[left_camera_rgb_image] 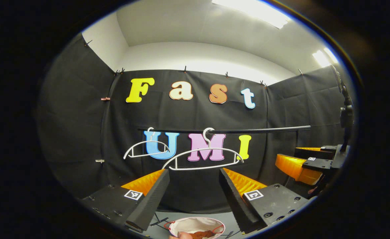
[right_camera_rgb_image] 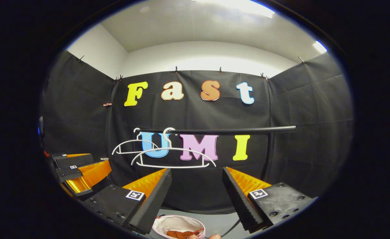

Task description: Grasp the clothes on the hanger with both hands and then place them into the laundry hamper below.

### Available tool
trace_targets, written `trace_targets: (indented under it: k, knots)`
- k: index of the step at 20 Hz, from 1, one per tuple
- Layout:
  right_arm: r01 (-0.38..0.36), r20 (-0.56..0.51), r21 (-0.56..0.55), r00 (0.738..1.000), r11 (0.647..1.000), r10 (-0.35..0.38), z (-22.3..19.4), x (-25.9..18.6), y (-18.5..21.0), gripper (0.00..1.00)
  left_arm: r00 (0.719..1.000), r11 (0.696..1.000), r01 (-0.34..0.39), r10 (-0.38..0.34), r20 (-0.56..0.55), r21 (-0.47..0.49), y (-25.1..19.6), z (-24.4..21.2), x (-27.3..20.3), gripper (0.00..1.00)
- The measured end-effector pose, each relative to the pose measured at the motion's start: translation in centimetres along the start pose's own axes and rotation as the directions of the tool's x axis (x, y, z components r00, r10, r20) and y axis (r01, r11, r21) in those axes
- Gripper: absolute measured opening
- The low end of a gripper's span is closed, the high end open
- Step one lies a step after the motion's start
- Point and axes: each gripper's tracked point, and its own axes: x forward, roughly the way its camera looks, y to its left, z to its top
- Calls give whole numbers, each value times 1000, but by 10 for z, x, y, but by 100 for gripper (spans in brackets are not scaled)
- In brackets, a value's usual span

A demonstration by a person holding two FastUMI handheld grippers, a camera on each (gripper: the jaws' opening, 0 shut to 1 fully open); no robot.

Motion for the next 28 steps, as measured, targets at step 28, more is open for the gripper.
trace_targets:
  k: [28]
  knots:
    - [-13, 37, -2, 999, 1000, 13, 2, 30, -15, 99, 996, 996, -85, 85, 4, 41, -8, 13, -15, 92]
